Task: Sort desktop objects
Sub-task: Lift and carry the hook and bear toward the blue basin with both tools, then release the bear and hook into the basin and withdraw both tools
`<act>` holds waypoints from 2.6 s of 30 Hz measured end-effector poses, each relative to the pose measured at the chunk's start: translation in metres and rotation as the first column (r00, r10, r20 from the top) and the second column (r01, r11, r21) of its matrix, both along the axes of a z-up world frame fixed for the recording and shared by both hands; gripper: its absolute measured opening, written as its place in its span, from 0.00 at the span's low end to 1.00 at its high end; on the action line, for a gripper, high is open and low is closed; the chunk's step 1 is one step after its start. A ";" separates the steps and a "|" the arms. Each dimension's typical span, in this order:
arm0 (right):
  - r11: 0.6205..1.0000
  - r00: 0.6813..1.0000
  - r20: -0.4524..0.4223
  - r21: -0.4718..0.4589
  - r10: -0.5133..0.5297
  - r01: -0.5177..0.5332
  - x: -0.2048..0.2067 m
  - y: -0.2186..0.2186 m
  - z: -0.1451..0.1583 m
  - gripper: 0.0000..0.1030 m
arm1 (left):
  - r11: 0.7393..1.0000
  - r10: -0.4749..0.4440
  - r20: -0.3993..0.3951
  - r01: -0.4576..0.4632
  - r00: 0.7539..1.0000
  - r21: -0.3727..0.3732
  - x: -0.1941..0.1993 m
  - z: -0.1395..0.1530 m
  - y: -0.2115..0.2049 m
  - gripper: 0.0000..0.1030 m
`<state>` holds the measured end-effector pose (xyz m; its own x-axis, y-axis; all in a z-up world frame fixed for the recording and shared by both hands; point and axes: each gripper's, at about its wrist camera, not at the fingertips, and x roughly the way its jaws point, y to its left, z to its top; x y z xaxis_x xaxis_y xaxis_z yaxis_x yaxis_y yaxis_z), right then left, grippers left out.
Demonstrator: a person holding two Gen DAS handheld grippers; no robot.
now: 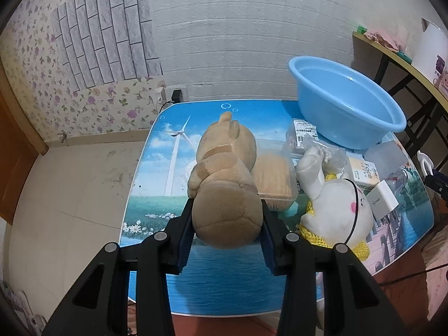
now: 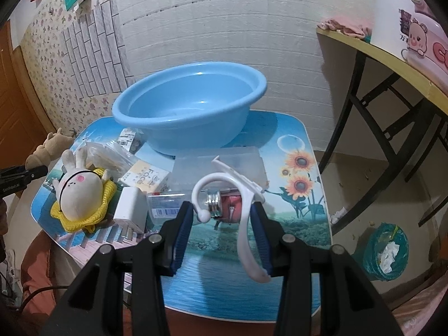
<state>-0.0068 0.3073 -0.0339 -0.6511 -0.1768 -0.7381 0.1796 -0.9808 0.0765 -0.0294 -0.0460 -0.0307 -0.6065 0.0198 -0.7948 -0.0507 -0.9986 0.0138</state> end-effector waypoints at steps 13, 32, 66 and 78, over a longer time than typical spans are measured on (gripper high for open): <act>1.000 0.999 -0.026 -0.010 0.022 -0.022 0.002 -0.010 0.012 0.40 | 1.000 -0.013 -0.031 0.013 0.999 0.009 0.003 0.014 0.006 0.39; 0.997 0.995 -0.086 -0.037 0.059 -0.063 -0.004 -0.020 0.037 0.39 | 0.999 -0.047 -0.059 0.048 0.997 0.003 -0.005 0.040 0.028 0.39; 0.982 0.985 -0.053 -0.086 0.166 -0.170 -0.139 -0.045 0.019 0.38 | 0.951 -0.308 -0.020 0.308 0.951 -0.017 -0.142 0.032 0.175 0.39; 0.989 0.989 -0.013 -0.036 0.146 -0.146 -0.159 -0.042 0.003 0.38 | 0.935 -0.350 0.045 0.352 0.936 -0.051 -0.158 0.002 0.197 0.40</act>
<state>-0.1658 0.2653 -0.0314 -0.6240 -0.2978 -0.7225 0.3217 -0.9404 0.1098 -0.1871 0.1514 -0.0292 -0.5413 0.1805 -0.8212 -0.3992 -0.9147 0.0621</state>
